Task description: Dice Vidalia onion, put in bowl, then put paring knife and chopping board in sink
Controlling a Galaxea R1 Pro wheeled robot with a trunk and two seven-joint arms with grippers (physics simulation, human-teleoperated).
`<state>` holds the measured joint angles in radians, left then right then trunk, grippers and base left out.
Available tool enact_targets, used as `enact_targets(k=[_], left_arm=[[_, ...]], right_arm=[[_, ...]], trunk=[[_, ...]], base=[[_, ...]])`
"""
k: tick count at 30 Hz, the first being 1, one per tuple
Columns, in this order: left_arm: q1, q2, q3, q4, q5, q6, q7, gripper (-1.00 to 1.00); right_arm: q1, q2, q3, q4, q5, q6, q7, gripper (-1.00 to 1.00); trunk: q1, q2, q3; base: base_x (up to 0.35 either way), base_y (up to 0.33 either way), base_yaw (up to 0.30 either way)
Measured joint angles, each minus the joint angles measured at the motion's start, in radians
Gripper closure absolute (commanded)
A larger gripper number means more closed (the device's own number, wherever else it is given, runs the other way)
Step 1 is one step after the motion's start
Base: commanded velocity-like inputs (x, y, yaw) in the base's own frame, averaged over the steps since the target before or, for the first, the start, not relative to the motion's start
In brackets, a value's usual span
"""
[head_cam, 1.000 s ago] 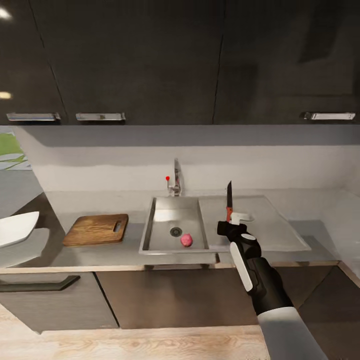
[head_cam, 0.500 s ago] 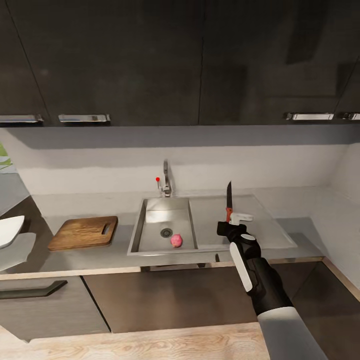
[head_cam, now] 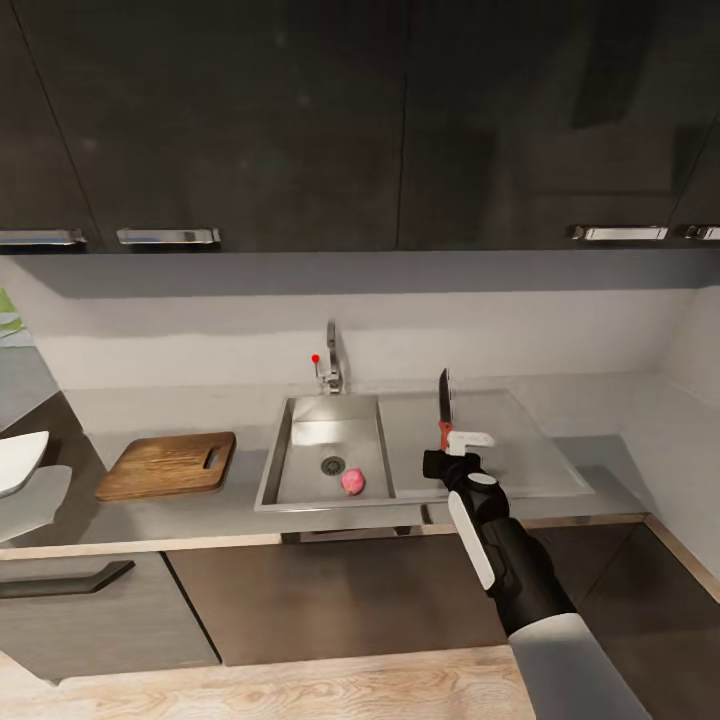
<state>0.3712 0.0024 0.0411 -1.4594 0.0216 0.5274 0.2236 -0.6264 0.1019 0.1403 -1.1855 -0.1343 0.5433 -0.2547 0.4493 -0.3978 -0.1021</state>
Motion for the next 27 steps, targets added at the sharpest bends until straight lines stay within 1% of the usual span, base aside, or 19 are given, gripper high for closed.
enact_targets(k=[3,5,6,9,16,17,19,21,24,27], left_arm=[[-0.004,-0.001,-0.004,-0.059,0.0,0.029,0.0,-1.0],[-0.034,-0.003,-0.022,-0.079,0.001,0.041,0.001,-1.0],[-0.049,-0.003,-0.039,-0.083,0.0,0.051,0.001,-1.0],[-0.075,-0.004,-0.052,-0.087,-0.001,0.073,-0.001,-1.0],[-0.142,-0.004,-0.059,-0.089,-0.001,0.119,-0.001,-1.0],[-0.155,-0.005,-0.06,-0.089,-0.001,0.129,0.0,-1.0],[-0.201,-0.007,-0.064,-0.089,-0.001,0.18,0.0,-1.0],[-0.248,-0.013,-0.079,-0.089,-0.001,0.23,0.001,-1.0],[-0.299,-0.016,-0.102,-0.089,-0.001,0.264,0.001,-1.0],[-0.337,-0.019,-0.111,-0.09,0.0,0.277,0.001,-1.0]], right_arm=[[0.0,0.0,0.005,0.002,0.0,0.0,0.0,1.0],[0.0,0.0,0.007,0.002,0.0,0.0,0.001,1.0],[0.0,0.0,0.008,0.002,0.0,0.0,0.001,1.0],[0.0,-0.001,0.007,0.002,0.0,0.0,0.0,1.0],[0.0,-0.002,0.007,0.002,0.0,0.0,0.001,1.0],[0.0,-0.002,0.007,0.002,0.0,0.0,0.0,1.0],[0.0,-0.002,0.007,0.002,0.0,0.0,0.001,1.0],[0.0,-0.002,0.007,0.002,0.001,0.0,0.001,1.0],[0.0,-0.002,0.007,0.002,0.001,0.0,0.001,1.0],[0.0,-0.002,0.007,0.002,0.0,0.0,0.001,1.0]], trunk=[[0.0,0.0,0.0],[0.0,0.0,0.0],[0.0,0.0,0.0],[0.0,0.0,0.0],[0.0,0.0,0.0],[0.0,0.0,0.0],[0.0,0.0,0.0],[0.0,0.0,0.0],[0.0,0.0,0.0],[0.0,0.0,0.0]], base=[[0.0,0.0,0.0],[0.0,0.0,0.0],[0.0,0.0,0.0],[0.0,0.0,0.0],[0.0,0.0,0.0],[0.0,0.0,0.0],[0.0,0.0,0.0],[0.0,0.0,0.0],[0.0,0.0,0.0],[0.0,0.0,0.0]])
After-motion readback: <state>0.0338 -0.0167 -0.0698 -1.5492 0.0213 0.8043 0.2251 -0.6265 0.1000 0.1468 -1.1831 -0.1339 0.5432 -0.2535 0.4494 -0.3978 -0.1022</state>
